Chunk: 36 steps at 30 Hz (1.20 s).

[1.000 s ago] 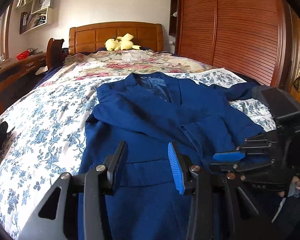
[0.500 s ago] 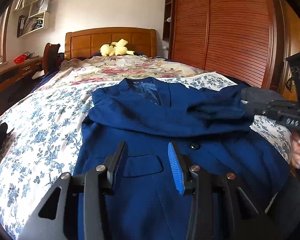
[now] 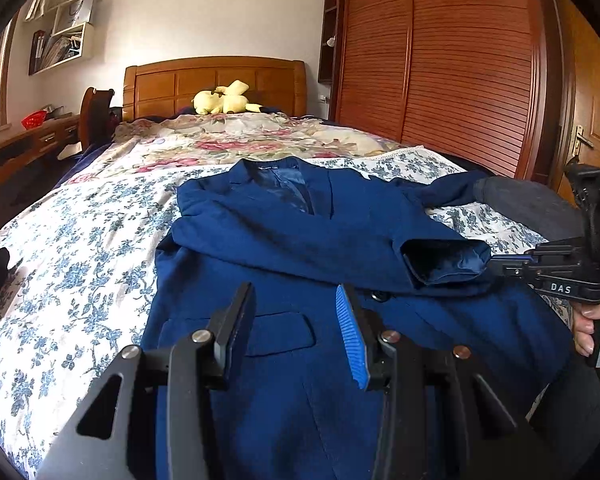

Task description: Fold large clothes

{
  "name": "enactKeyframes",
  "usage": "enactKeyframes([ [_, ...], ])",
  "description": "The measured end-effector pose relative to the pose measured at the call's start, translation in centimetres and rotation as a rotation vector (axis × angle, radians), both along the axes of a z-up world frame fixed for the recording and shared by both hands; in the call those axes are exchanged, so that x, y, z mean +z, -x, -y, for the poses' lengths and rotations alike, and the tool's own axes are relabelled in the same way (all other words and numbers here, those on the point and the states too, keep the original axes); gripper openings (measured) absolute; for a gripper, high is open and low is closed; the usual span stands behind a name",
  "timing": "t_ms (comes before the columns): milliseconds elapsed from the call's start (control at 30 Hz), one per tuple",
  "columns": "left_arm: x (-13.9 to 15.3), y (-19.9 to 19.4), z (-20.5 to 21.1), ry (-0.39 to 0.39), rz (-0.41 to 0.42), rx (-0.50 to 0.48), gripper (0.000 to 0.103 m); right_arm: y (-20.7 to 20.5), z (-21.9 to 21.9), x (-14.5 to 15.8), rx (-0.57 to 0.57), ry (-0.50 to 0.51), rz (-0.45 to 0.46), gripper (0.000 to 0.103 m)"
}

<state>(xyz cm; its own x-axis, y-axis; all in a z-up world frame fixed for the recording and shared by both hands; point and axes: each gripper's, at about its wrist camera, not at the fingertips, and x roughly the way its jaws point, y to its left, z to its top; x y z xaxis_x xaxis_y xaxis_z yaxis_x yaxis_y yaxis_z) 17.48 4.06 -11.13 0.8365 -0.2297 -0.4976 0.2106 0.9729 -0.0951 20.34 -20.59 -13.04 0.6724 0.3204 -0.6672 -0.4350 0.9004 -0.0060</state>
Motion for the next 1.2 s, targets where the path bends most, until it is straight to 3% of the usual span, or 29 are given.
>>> enactKeyframes([
  [200, -0.2, -0.1, 0.2, -0.006, -0.005, -0.006, 0.040, 0.0, 0.8, -0.6, -0.055, 0.030, -0.004, 0.008],
  [267, -0.1, -0.1, 0.1, -0.004, -0.005, -0.006, 0.040, 0.1, 0.9, -0.2, -0.059, 0.024, 0.001, 0.019],
  [333, -0.2, -0.1, 0.2, -0.006, -0.005, -0.006, 0.040, 0.3, 0.8, 0.5, -0.046, 0.004, 0.017, 0.042],
  [533, -0.2, -0.2, 0.0, -0.007, -0.004, 0.001, 0.040, -0.3, -2.1, 2.0, 0.029, 0.001, 0.037, 0.055],
  [900, -0.2, -0.1, 0.0, -0.010, -0.004, 0.010, 0.040, -3.3, -9.5, -2.0, 0.196, 0.103, -0.095, 0.057],
  [1133, 0.0, 0.1, -0.3, -0.003, 0.003, 0.012, 0.040, -4.2, -10.0, -3.9, 0.170, 0.183, -0.109, 0.056],
  [1167, 0.0, 0.1, -0.3, -0.002, 0.003, 0.012, 0.040, -4.3, -9.8, -4.0, 0.167, 0.179, -0.110, 0.052],
  [1200, -0.1, 0.1, -0.3, -0.003, 0.003, 0.012, 0.040, -4.3, -9.6, -4.0, 0.167, 0.176, -0.107, 0.036],
])
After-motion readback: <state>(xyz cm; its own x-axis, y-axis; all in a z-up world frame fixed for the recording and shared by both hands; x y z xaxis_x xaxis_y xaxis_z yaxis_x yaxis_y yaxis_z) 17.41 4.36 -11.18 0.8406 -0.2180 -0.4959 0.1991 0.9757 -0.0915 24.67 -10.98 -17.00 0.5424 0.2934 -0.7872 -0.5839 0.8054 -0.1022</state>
